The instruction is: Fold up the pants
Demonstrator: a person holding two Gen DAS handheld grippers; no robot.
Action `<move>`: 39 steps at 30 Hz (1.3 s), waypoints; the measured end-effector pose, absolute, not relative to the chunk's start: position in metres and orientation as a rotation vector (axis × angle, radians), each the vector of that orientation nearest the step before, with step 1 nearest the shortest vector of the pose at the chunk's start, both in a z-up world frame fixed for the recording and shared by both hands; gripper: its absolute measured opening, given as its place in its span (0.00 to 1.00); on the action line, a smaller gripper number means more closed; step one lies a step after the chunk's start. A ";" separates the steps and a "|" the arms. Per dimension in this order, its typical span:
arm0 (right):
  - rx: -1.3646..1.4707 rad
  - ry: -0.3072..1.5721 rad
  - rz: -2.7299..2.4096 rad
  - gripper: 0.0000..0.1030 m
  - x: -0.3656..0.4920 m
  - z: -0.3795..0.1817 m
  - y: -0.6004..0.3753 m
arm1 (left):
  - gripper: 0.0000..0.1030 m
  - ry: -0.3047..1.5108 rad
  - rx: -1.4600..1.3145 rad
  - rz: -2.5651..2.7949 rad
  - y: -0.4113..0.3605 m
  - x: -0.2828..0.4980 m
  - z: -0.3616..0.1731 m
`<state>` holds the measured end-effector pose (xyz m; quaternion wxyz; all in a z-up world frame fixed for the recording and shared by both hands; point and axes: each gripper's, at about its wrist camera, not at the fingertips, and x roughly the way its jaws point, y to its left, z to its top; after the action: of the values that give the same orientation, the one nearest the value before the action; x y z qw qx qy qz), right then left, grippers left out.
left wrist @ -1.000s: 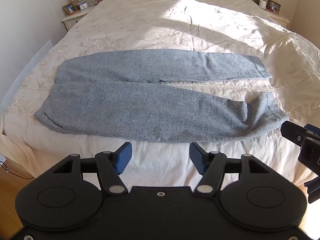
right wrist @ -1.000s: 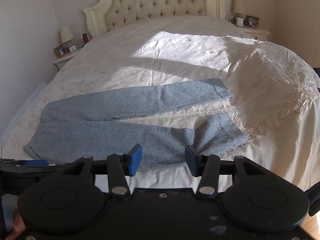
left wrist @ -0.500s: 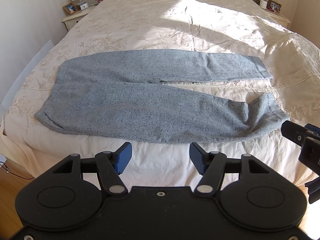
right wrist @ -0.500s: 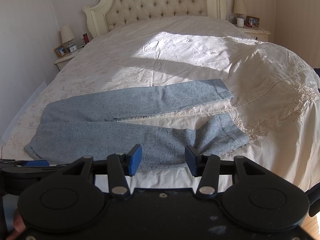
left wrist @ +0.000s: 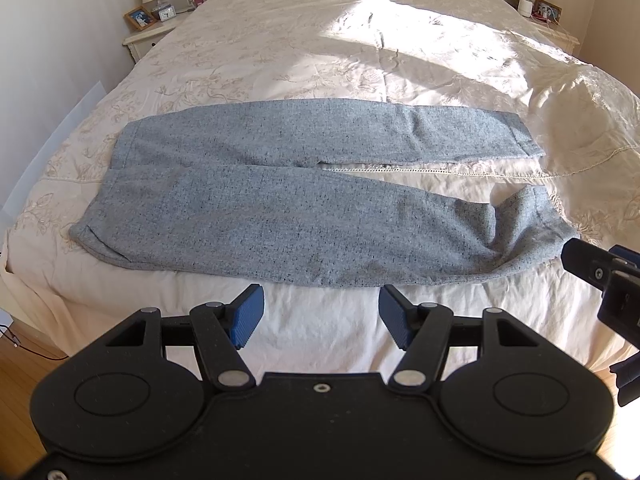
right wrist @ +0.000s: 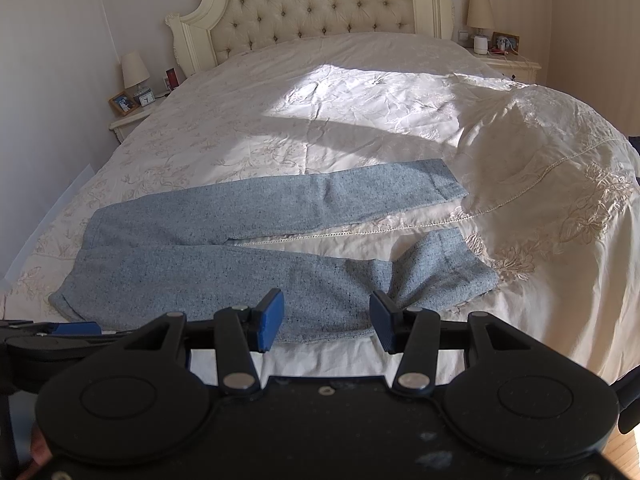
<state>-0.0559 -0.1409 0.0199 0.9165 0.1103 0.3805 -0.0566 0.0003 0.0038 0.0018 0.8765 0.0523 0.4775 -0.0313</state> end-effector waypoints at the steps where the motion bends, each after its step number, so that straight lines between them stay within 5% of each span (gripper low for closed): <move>1: 0.227 0.783 -0.116 0.49 -0.056 0.020 -0.141 | 0.64 0.997 0.109 -0.066 0.004 0.000 0.002; 39: 0.231 0.778 -0.097 0.49 -0.059 0.019 -0.139 | 0.64 0.995 0.112 -0.057 0.004 -0.004 0.000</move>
<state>-0.0587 -0.1389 0.0188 0.9176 0.1121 0.3785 -0.0472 -0.0036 0.0036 0.0003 0.8768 0.0539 0.4770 -0.0273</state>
